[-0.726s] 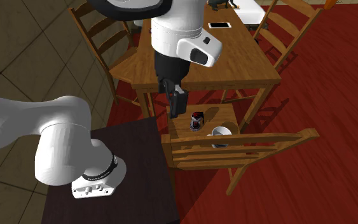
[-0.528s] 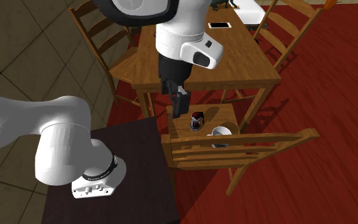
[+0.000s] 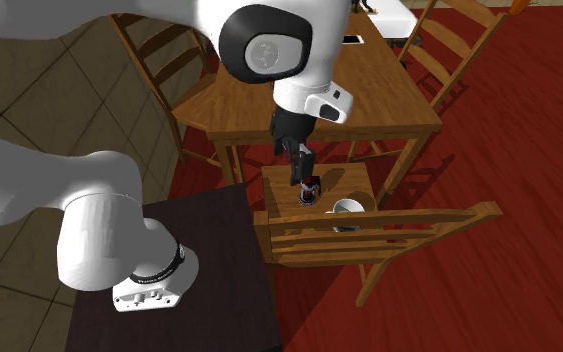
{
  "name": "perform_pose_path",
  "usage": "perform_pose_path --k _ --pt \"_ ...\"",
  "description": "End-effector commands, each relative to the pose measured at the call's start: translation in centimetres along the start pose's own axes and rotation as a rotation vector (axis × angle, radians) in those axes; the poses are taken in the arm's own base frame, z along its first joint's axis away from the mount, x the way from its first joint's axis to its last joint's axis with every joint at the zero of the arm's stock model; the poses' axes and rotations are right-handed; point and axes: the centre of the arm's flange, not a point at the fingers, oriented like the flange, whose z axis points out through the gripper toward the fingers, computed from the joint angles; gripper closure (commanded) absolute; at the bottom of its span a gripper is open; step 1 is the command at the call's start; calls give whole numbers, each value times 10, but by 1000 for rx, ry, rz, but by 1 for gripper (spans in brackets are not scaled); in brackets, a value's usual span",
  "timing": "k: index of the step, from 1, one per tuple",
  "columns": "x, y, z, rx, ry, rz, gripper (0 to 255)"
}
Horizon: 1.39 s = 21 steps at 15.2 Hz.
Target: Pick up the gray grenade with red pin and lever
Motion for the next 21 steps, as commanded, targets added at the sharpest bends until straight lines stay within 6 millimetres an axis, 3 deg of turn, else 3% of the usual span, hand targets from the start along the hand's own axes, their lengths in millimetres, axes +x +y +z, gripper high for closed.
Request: perform_pose_path --k 1,21 --pt "16 -14 18 -9 3 -5 0" --pt "175 -127 199 -103 4 -59 0"
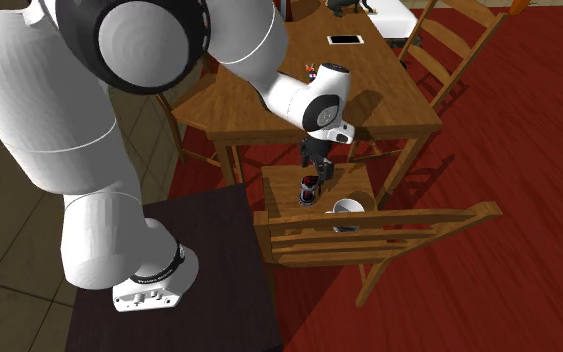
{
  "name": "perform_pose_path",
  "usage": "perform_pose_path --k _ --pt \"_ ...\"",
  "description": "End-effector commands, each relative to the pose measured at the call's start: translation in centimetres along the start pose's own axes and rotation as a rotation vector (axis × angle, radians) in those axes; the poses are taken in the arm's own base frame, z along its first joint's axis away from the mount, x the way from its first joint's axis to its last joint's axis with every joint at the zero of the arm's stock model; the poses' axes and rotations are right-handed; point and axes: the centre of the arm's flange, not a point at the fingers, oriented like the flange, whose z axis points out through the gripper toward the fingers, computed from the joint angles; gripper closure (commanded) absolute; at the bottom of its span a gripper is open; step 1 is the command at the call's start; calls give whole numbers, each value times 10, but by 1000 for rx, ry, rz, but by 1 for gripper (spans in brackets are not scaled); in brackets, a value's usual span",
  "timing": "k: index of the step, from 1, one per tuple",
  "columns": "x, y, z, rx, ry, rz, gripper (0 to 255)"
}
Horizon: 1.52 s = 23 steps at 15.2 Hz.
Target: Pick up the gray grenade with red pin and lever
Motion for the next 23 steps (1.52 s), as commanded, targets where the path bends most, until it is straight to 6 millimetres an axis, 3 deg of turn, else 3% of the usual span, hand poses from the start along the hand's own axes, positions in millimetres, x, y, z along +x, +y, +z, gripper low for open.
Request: perform_pose_path --k 1,9,10,19,23 --pt "7 -6 13 -4 1 -2 0" --pt "12 -10 47 -4 1 -2 0" --pt "12 -11 47 -4 1 -2 255" --pt "12 -10 47 -4 1 -2 255" --pt "9 -8 26 -4 1 -2 255"
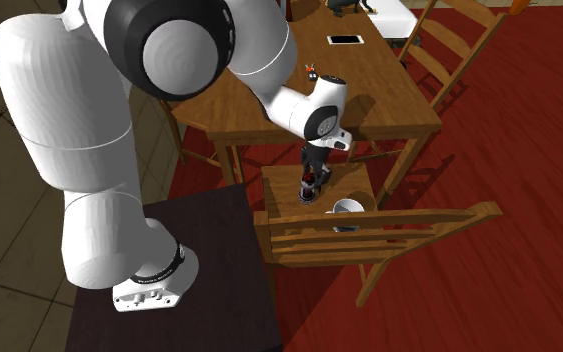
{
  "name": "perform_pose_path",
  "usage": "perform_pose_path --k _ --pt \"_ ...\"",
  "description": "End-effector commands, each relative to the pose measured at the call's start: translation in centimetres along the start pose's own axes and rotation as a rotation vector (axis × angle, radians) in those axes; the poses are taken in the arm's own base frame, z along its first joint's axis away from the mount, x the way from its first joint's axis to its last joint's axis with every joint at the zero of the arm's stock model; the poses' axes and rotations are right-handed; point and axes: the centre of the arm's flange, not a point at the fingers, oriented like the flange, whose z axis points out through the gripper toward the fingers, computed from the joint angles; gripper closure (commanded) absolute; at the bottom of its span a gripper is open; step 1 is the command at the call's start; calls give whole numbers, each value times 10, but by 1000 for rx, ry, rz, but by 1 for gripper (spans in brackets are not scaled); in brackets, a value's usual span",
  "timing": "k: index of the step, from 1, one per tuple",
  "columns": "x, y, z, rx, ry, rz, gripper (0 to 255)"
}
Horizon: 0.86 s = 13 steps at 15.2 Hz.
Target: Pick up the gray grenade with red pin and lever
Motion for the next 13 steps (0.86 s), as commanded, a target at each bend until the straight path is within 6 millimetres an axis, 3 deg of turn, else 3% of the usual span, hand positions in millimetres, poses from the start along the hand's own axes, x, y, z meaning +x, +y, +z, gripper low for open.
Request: perform_pose_path --k 1,11,13 --pt "-1 2 -11 0 0 0 255" --pt "-8 8 -63 0 0 0 255" --pt "-8 8 -63 0 0 0 255"
